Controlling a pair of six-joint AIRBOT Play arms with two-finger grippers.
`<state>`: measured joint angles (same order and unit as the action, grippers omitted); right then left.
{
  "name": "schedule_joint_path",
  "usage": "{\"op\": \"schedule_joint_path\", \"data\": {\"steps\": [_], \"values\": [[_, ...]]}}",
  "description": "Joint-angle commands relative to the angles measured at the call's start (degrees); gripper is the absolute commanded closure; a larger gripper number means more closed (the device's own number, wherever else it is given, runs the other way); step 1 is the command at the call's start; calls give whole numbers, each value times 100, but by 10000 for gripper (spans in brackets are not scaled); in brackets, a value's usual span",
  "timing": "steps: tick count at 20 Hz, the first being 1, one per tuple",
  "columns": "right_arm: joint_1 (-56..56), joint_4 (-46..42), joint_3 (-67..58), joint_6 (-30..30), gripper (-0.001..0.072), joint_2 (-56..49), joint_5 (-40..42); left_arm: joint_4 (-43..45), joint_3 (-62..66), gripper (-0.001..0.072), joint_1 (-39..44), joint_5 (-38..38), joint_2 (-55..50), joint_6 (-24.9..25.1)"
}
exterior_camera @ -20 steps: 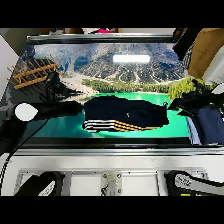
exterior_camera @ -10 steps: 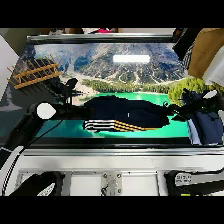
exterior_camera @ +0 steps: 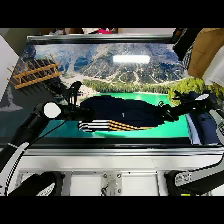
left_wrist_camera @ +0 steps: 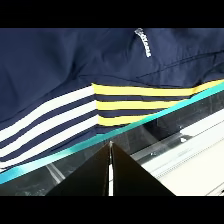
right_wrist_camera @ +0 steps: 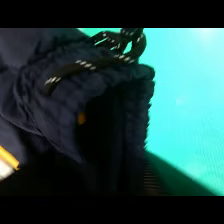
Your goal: Fold the clothes and pants, and hang the long-sleeved shirts on hangers.
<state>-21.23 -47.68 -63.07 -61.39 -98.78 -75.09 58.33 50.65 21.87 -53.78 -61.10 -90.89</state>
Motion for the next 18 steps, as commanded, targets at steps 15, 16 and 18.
{"op": "schedule_joint_path", "data": {"steps": [15, 16, 18], "values": [[-1668, -876, -2839, -2376, 693, 1217, 1032, 13, 2, 704, 4, 4, -13, -15], [-1930, -973, -2914, -2675, 693, 1290, 1178, 11, 4, 704, 4, 4, -13, -15], [-2415, -1093, -2920, -3257, 693, 1419, 1360, 13, 4, 704, 4, 4, -13, -15]]}}
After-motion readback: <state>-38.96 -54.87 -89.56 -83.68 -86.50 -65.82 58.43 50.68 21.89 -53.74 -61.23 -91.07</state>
